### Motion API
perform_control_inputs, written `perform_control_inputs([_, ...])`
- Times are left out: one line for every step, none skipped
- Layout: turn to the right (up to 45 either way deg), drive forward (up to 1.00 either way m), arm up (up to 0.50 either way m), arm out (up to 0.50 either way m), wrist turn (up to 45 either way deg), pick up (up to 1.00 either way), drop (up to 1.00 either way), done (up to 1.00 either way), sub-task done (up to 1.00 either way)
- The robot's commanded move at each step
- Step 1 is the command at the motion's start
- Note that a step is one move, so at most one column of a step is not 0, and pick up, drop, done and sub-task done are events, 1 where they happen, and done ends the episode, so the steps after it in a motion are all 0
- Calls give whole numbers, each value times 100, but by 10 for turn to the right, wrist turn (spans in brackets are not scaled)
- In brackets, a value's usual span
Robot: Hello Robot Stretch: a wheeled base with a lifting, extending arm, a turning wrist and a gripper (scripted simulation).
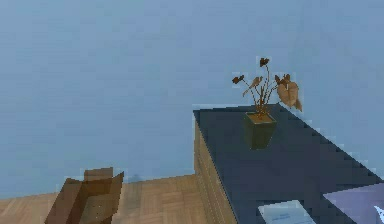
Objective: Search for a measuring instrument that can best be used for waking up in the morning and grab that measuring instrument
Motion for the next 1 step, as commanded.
perform_control_inputs([0, 0, 32, 0, 0, 0, 0, 0, 0])
